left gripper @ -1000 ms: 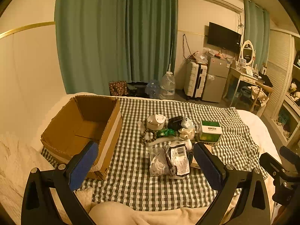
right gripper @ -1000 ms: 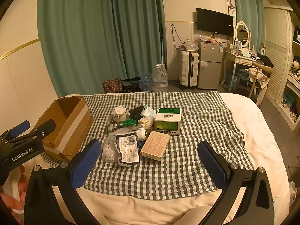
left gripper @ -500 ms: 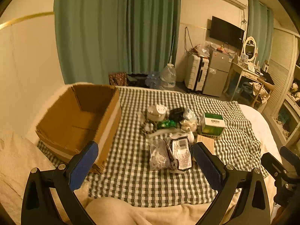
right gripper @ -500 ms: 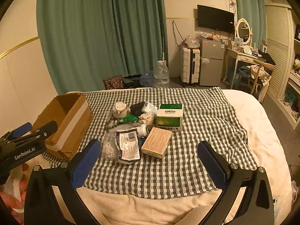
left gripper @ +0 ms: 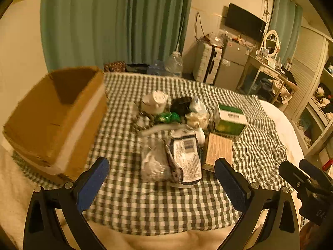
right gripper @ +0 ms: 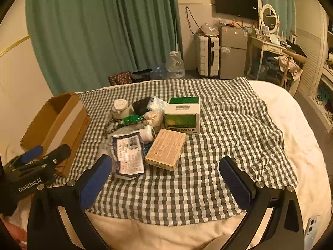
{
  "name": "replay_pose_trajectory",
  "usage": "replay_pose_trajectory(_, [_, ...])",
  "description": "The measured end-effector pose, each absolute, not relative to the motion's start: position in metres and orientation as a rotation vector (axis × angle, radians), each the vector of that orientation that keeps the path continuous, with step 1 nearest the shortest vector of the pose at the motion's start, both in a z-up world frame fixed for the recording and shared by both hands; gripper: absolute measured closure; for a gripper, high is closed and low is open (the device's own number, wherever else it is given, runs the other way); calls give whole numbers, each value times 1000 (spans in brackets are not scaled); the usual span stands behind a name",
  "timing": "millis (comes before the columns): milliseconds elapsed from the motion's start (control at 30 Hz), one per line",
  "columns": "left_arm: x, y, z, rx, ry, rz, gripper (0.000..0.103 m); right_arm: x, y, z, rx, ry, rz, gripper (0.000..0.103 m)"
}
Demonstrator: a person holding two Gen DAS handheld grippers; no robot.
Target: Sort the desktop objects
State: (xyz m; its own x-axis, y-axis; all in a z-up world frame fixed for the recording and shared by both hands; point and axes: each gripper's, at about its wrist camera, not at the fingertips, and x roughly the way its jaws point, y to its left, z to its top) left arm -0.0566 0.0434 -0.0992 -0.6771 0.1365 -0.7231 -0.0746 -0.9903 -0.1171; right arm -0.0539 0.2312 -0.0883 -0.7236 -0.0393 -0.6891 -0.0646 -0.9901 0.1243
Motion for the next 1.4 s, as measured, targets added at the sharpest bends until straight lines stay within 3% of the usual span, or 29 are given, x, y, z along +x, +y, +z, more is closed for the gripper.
replay_pose_trajectory(500, [-120, 79, -207, -1446, -122, 2683, 0, -113, 236, -187, -1358, 172, 2776, 2])
replay_pose_trajectory(900, [-122, 100, -188, -1217, -52, 2740, 0, -110, 281, -199, -1255, 348, 2695, 2])
replay_pose_trajectory(1067, [-157, 104, -199, -1246, -30, 2694, 1, -110, 288, -203, -1272, 395, 2674, 2])
replay_pose_trajectory(1167, [-161, 107, -202, -1218, 32, 2723, 10, -110, 287, -204, -1279, 381, 2682, 2])
replay_pose_trajectory(1200, [-161, 107, -202, -1205, 42, 2718, 21, -110, 287, -204, -1277, 377, 2685, 2])
replay_pose_trajectory(1233, [-160, 109, -202, -1197, 57, 2712, 41, -110, 286, -204, -1277, 377, 2685, 2])
replay_pose_trajectory(1267, [-161, 111, -203, -1213, 68, 2683, 50, -110, 286, -204, -1279, 380, 2685, 2])
replay_pose_trajectory(1333, [-161, 112, -206, -1235, 63, 2647, 67, -110, 286, -206, -1287, 387, 2683, 2])
replay_pose_trajectory(1400, [-159, 113, -208, -1240, 49, 2601, 70, -111, 286, -209, -1301, 382, 2678, 2])
